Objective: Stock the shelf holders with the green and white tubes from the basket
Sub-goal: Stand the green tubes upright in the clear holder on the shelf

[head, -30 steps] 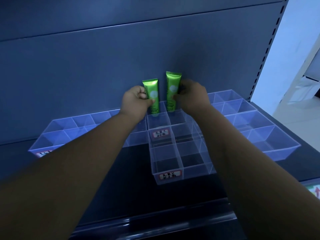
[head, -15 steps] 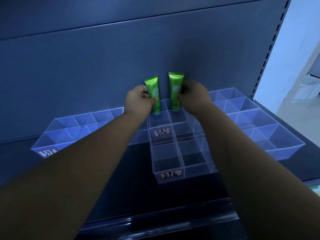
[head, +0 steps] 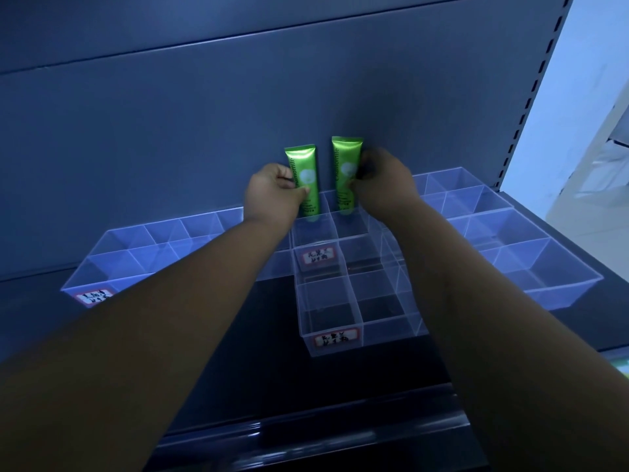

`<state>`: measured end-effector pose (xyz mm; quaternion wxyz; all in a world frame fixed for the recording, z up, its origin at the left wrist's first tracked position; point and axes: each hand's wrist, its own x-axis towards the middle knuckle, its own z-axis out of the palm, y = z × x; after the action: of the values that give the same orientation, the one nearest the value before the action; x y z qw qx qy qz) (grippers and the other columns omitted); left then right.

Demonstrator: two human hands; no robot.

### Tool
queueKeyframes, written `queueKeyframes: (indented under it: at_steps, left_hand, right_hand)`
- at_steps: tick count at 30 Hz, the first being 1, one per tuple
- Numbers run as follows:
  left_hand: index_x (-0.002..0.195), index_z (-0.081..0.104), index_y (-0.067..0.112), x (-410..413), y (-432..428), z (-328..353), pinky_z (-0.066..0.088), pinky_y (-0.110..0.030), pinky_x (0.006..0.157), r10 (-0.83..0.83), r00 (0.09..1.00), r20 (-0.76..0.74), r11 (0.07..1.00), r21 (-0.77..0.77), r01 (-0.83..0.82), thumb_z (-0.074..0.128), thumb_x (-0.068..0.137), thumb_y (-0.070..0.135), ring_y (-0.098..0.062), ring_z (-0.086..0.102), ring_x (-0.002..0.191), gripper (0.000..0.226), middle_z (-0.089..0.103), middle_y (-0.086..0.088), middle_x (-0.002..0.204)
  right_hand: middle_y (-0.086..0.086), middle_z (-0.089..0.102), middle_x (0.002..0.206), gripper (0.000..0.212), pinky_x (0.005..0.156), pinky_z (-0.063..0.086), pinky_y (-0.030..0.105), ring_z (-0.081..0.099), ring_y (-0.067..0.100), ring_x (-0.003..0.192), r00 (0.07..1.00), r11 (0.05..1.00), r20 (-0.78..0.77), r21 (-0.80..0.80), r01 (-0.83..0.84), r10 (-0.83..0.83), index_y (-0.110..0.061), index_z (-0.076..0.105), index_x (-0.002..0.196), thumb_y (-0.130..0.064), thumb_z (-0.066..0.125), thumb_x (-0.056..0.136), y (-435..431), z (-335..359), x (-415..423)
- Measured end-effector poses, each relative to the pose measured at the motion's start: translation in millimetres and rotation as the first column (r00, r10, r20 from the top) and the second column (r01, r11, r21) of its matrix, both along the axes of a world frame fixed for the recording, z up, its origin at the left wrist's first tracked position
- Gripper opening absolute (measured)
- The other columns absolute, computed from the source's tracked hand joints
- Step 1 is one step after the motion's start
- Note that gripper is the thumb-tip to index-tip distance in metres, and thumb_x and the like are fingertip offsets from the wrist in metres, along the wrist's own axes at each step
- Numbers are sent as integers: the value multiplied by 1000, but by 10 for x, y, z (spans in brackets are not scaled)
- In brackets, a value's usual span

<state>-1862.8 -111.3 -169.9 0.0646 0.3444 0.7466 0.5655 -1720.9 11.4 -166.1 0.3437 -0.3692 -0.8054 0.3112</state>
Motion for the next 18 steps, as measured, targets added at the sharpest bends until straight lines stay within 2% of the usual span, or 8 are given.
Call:
queueKeyframes:
  at_steps: [4,10,14,18]
  left_hand:
    - [96,59,17,20,7,-33,53,-28,77,18,1000,5,1000,16,-18,81,85,13,-14,60,80,26,60,3,81]
    - [100,58,15,43,16,-45,54,-31,80,25,1000,4,1000,11,-25,81,86,15,-16,61,83,26,61,3,84]
    - [99,58,15,47,9,-49,55,-35,83,17,1000,-3,1000,10,-17,80,87,15,-16,61,83,25,61,3,84]
    - [94,56,18,46,14,-42,54,-36,81,31,999,-38,999,-9,-32,79,86,16,-17,61,82,24,60,5,81]
  right_hand:
    - [3,70,103,23,87,53,37,64,27,100,999,999,-11,-26,-30,30,-20,61,113,-20,66,90,-21,1,-7]
    - [1,66,95,21,75,39,27,62,27,97,999,1000,50,-4,-21,22,-14,65,110,-20,64,90,21,-15,-21]
    - [4,72,100,22,78,44,27,65,26,101,997,1000,73,-3,-27,27,-16,68,110,-18,67,88,12,-16,-35]
    - [6,73,96,18,74,46,29,65,28,95,995,999,98,37,-36,32,-13,70,102,-15,66,85,2,-11,-31]
